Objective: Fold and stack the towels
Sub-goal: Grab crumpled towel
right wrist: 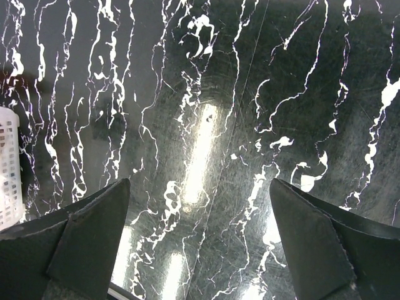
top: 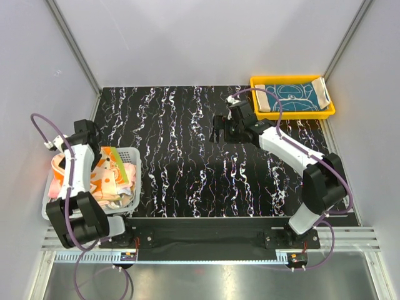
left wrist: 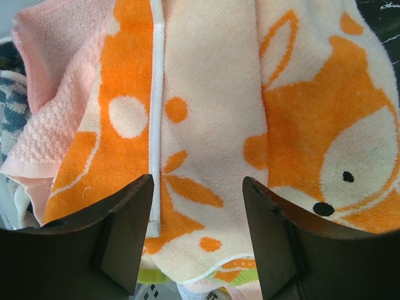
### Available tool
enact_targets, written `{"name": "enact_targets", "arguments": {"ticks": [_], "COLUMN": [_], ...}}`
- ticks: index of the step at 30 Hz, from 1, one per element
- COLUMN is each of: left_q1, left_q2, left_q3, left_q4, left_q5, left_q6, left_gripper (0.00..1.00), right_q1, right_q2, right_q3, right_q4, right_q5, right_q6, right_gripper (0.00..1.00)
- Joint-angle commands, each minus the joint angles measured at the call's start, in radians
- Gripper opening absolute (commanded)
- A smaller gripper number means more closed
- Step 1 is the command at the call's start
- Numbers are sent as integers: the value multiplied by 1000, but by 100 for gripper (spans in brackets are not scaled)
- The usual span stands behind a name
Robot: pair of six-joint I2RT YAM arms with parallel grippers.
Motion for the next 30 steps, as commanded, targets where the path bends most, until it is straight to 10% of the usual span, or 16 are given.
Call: {"name": "enact_targets", "arguments": {"ticks": [1,14,30], "left_q1": [15,35,39], "left_q2": [-71,-108,-241], "left_q3": [-47,-148,-38], "left_q4": [8,-4,-50], "left_q5": [34,55,19], "left_q6": [-1,-22,54], "left_gripper": [63,56,0], "right_q1": [3,3,3], "right_q2": [-37,-26,-29], "right_q3": [-1,-12,-23], "right_q4": [36,39,41], "right_q5": [7,5,19], "right_q6": [-5,-5,-9], "right_gripper": [100,100,100]}}
